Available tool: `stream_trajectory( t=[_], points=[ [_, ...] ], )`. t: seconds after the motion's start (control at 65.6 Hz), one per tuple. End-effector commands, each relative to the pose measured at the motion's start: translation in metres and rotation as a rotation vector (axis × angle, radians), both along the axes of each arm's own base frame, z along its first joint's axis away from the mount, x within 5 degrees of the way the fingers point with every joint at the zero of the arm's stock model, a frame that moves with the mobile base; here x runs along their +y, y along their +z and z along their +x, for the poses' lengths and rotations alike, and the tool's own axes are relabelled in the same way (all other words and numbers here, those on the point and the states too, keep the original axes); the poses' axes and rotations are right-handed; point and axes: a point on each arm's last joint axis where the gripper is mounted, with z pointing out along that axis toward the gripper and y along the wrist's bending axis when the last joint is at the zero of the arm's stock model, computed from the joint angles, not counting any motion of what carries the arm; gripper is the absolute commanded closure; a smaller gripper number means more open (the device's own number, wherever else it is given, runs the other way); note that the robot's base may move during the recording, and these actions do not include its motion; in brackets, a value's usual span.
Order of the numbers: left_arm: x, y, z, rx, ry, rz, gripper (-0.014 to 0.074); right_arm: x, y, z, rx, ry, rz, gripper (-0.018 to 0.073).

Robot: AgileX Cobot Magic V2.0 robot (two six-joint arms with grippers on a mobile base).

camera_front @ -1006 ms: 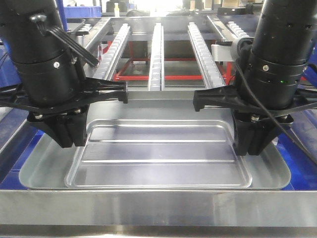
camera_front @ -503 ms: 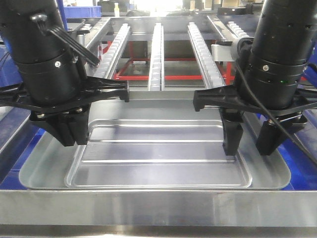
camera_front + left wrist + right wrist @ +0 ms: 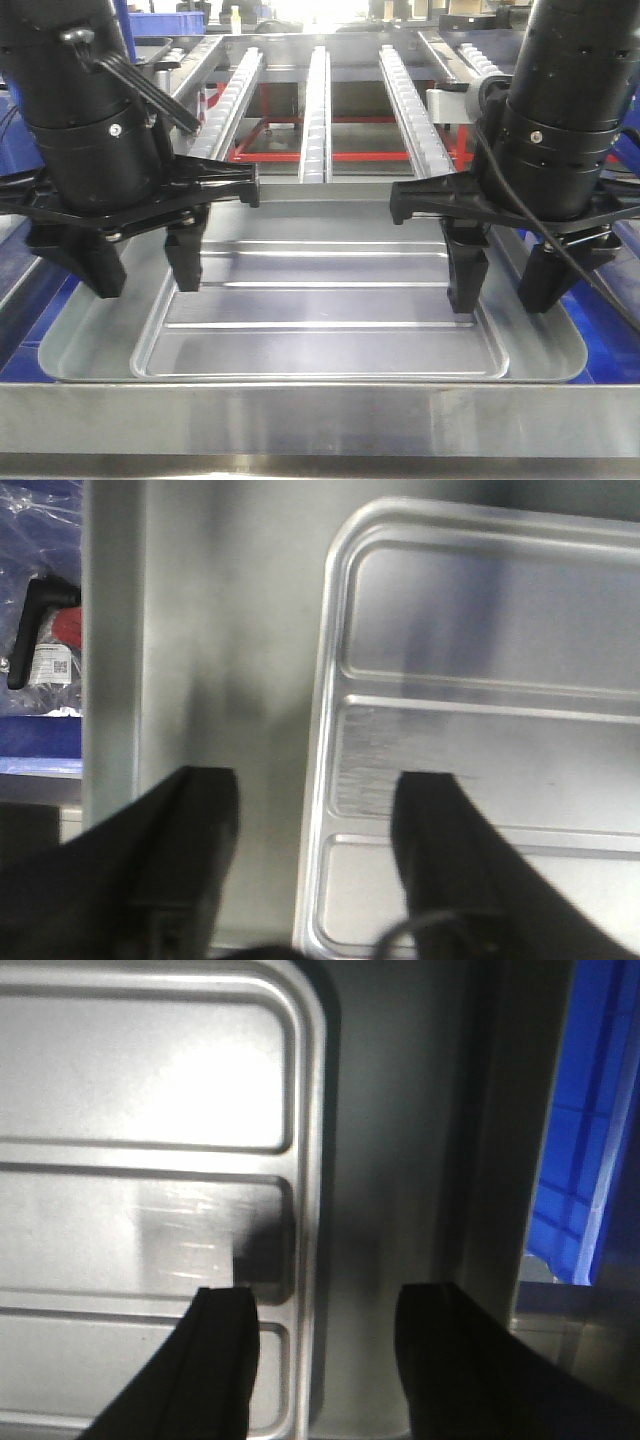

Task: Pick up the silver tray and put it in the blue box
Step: 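Close both grippers on the opposite side rims of the tray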

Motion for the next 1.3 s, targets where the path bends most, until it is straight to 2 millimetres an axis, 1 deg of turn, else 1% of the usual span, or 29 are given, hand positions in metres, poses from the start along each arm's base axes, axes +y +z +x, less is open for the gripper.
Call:
stream_trajectory(
  t=[0.0, 0.229, 0.61, 1.113, 1.281],
  points=[
    [-0.002, 0.021, 0.001, -0.070, -0.016, -0.039, 0.0276, 0.002, 0.023, 0.006, -0.111, 0.010, 0.050, 0.0124],
    [-0.001, 0.020, 0.004, -0.089, -0.036, -0.008, 0.0300, 0.003, 0.022, 0.007, -0.117, 0.011, 0.054, 0.0124],
    [-0.005, -0.001, 0.008, -0.041, -0.037, 0.032, 0.0300, 0.003, 0.022, 0.007, -0.118, 0.011, 0.055, 0.0124],
    [-0.006, -0.001, 0.008, -0.041, -0.037, 0.030, 0.0300, 0.003, 0.021, 0.007, -0.115, 0.011, 0.053, 0.0124],
    [-0.006, -0.001, 0.008, -0.037, -0.033, 0.024, 0.0300, 0.004, 0.011, 0.009, -0.084, 0.011, 0.037, 0.0124]
  ],
)
